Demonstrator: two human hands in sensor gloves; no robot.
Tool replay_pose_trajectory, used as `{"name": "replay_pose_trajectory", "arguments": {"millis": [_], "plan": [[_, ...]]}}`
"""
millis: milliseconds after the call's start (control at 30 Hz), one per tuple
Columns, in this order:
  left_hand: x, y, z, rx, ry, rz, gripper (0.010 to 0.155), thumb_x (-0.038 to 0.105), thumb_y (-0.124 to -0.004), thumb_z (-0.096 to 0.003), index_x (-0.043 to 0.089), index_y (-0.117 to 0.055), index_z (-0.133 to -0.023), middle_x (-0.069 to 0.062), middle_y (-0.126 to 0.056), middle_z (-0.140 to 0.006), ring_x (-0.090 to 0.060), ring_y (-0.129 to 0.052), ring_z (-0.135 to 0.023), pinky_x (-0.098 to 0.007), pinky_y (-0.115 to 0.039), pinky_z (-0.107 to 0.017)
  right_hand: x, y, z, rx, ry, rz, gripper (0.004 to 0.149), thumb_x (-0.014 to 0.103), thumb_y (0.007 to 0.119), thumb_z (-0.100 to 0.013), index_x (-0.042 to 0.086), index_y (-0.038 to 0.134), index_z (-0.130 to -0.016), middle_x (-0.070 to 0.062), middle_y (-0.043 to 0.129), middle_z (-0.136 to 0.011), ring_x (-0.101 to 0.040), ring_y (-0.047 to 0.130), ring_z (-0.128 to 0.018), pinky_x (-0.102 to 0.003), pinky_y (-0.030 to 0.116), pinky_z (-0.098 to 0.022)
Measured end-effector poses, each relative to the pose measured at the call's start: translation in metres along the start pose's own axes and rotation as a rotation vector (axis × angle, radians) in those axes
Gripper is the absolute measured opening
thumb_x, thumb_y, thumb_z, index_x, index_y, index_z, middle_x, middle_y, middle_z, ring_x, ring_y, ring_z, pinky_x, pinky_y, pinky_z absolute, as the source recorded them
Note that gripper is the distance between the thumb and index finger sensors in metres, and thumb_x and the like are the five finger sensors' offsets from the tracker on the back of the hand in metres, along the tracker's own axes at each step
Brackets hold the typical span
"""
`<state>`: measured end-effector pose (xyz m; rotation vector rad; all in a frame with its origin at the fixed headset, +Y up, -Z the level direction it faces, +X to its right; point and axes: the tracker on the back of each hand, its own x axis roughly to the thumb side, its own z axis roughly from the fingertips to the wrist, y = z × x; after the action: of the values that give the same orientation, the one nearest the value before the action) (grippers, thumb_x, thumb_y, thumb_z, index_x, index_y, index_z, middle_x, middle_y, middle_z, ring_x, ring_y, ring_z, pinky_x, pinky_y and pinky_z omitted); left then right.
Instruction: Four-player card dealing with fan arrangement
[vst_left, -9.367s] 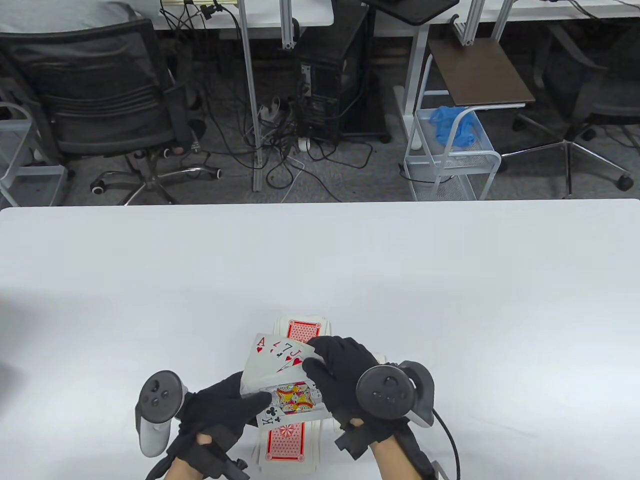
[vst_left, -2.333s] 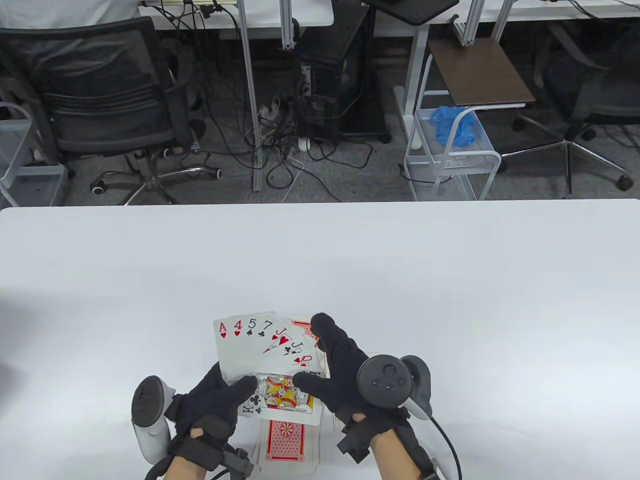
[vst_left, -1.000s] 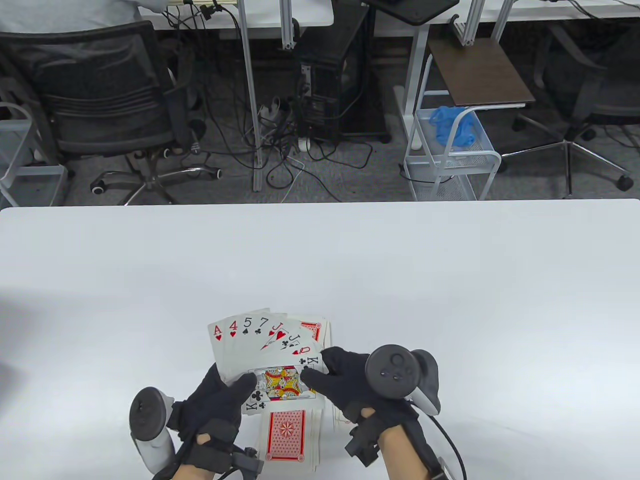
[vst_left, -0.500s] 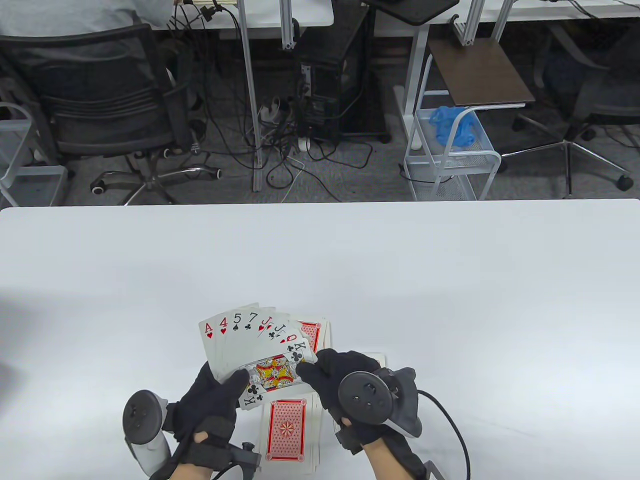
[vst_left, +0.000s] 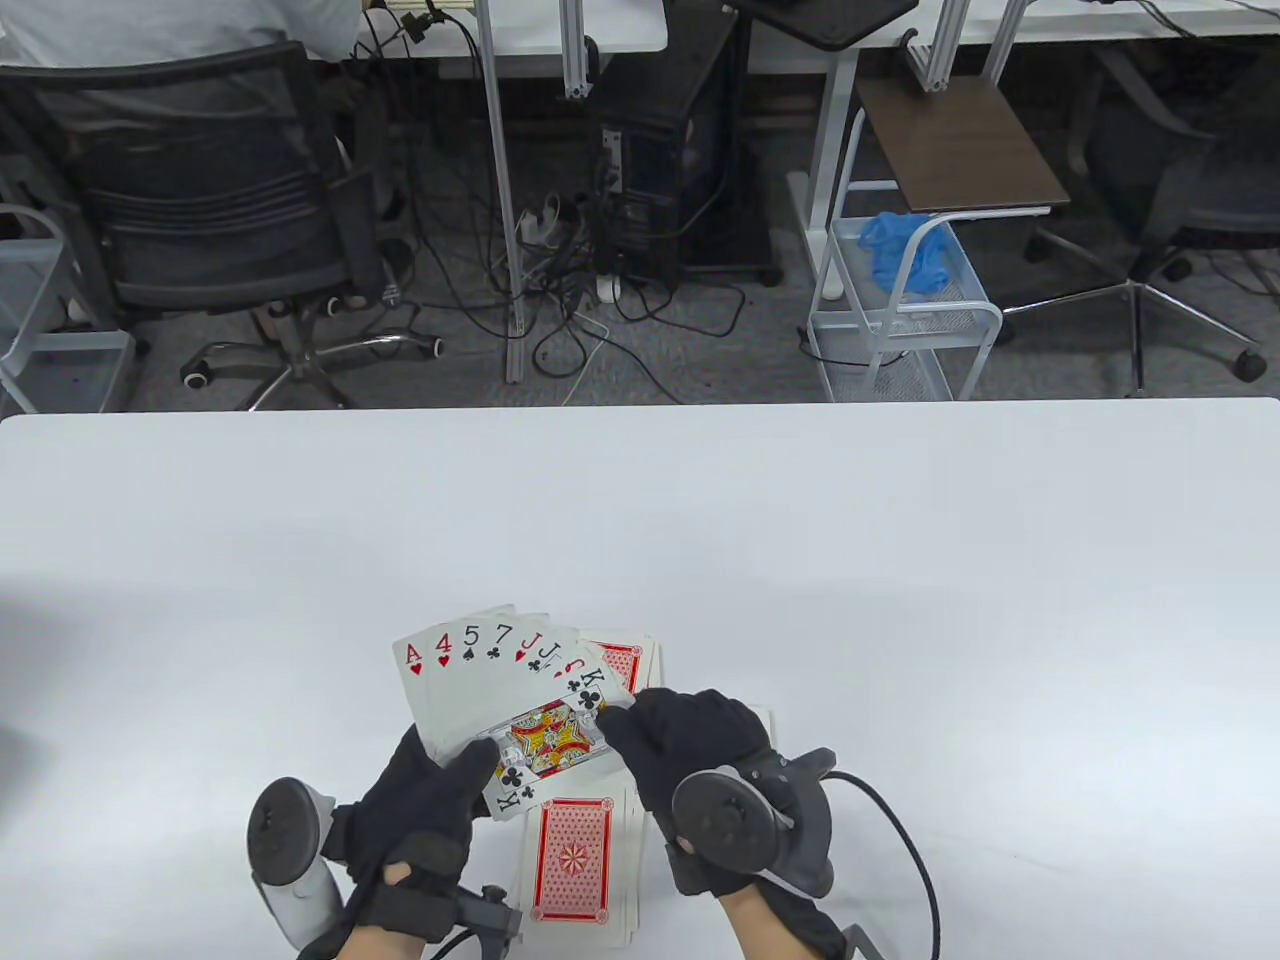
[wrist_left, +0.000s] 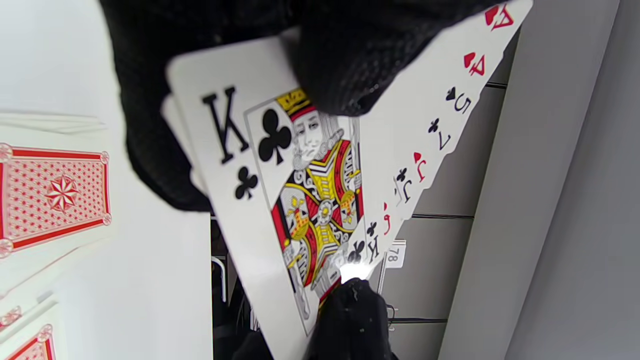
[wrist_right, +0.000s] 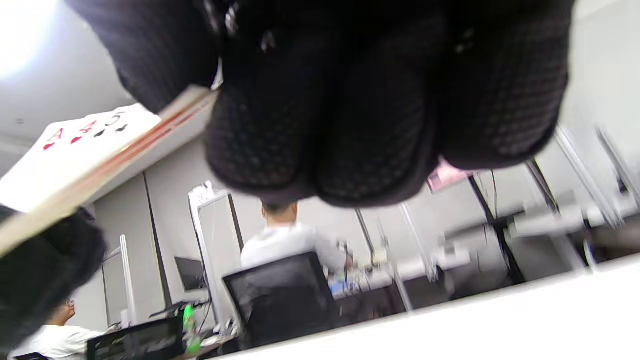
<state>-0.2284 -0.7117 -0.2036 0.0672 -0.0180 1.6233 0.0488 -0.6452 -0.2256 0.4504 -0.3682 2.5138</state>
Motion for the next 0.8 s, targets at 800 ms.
{"name": "replay_pose_trajectory", "arguments": {"millis": [800], "plan": [[0.0,0.002,-0.002,-0.027,-0.009,0.064,0.044,0.026,-0.087,-0.0478,0.018,-0.084,-0.091,-0.008,-0.107,-0.08,-0.03,-0.121,-0.056,-0.034,-0.108,-0.036,-0.003,-0.008,-0.001,-0.019,-0.009,-0.122,0.039,0.043,0.085,-0.053,0.011,0.097,-0.072,-0.002,0.107,-0.05,-0.029,0.107,-0.044,-0.056,0.088,-0.04]]}}
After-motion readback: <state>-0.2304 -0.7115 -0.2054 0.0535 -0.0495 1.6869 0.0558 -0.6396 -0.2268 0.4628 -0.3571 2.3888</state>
